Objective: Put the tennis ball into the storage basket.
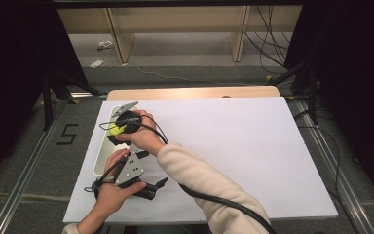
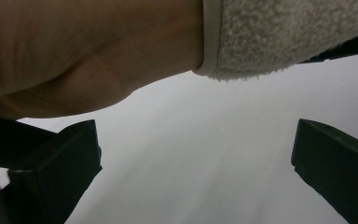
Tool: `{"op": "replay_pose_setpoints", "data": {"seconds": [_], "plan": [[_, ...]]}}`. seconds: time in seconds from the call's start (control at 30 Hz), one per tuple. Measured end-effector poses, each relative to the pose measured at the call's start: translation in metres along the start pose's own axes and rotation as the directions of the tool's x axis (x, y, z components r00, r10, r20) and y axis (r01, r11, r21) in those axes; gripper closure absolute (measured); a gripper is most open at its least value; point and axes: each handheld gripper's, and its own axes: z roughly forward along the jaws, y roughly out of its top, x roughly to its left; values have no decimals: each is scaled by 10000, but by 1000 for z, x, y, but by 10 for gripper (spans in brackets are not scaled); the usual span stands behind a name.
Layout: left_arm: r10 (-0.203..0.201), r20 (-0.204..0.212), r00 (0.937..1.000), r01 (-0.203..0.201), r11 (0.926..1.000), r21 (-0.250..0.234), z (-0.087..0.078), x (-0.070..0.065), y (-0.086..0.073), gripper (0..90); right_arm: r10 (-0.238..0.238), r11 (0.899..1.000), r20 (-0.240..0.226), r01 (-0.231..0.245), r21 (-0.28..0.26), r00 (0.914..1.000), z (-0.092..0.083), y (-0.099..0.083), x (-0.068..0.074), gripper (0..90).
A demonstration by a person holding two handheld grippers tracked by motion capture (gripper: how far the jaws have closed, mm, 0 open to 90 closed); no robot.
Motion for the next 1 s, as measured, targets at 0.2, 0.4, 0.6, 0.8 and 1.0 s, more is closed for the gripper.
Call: {"op": "replay_pose_setpoints", "data": {"seconds": [0.2, 0.4, 0.6, 0.8, 1.0], "plan": [[-10, 5, 10000, 10, 10000, -10, 0, 0, 0, 9, -56, 10000, -54, 56, -3, 10000, 1, 1, 1, 254], [-9, 2, 10000, 9, 10000, -6, 0, 0, 0, 9, -76, 10000, -66, 77, 25, 9999, 2, 0, 0, 251], [-11, 3, 10000, 11, 10000, -1, 0, 0, 0, 9, 27, 9999, -24, -27, 123, 10000, 4, -1, -1, 244], [-16, 1, 10000, 16, 10000, -7, 0, 0, 0, 9, -16, 9999, 16, 16, -172, 10000, 1, 2, -1, 201], [-21, 5, 10000, 21, 10000, -16, 0, 0, 0, 9, -61, 9995, 105, 64, -313, 9999, -6, 5, -4, 168]]}}
